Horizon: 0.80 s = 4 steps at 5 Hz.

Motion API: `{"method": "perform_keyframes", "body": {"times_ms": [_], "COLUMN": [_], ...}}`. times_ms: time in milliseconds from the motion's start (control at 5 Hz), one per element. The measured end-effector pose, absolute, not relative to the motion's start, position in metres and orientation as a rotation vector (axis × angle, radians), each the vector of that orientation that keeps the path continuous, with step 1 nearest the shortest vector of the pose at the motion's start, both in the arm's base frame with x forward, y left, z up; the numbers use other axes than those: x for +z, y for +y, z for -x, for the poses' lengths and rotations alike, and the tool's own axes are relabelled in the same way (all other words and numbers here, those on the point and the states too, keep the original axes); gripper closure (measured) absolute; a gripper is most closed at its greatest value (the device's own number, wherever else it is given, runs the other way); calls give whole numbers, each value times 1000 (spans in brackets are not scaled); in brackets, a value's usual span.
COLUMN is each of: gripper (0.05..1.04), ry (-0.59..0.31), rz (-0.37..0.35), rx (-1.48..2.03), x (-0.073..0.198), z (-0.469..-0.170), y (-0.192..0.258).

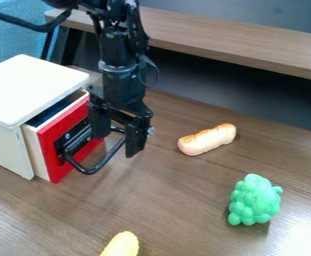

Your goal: OPEN THE DRAWER

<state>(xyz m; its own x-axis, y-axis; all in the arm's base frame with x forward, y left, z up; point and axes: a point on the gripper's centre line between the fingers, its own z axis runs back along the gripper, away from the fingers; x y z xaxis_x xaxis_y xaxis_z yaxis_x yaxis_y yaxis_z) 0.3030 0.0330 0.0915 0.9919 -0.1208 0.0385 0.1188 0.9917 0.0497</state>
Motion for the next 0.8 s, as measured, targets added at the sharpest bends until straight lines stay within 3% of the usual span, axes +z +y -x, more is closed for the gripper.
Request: {"method": "perform_keyframes", "body": {"times_ms": [400,800], "gripper": [85,85], "ry": [-121,-117], "rz": [-80,-93], "rx": [-67,-24], "x": [86,66], "z": [-311,-316], "y": [47,56]}}
